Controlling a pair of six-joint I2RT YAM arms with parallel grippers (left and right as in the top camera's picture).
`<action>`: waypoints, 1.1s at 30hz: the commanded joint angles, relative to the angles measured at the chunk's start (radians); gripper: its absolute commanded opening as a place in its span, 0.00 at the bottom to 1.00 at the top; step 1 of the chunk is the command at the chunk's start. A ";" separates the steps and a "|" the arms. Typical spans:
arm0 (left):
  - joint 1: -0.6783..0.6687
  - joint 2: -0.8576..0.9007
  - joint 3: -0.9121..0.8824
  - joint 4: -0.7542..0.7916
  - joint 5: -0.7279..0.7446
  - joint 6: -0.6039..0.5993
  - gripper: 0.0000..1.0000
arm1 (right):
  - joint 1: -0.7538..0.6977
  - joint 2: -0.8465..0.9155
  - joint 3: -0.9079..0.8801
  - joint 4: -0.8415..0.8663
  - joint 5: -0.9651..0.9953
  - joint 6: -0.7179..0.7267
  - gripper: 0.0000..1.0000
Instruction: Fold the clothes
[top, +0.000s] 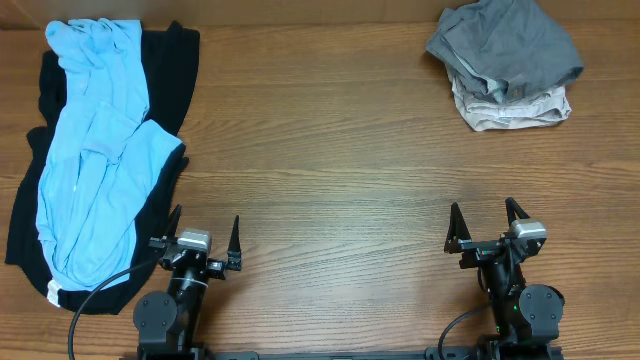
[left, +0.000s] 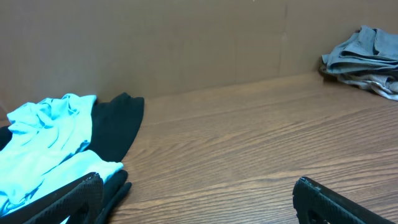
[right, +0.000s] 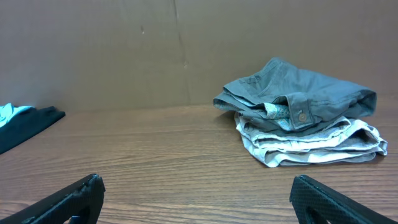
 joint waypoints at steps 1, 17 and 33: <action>-0.002 -0.011 -0.005 -0.001 -0.013 0.019 1.00 | 0.007 -0.010 -0.011 0.005 0.010 -0.004 1.00; -0.002 -0.010 -0.005 0.002 -0.014 0.020 1.00 | 0.008 -0.010 -0.011 0.005 0.009 -0.004 1.00; -0.002 -0.010 -0.005 0.003 0.000 0.014 1.00 | 0.007 -0.010 -0.010 0.032 -0.027 -0.004 1.00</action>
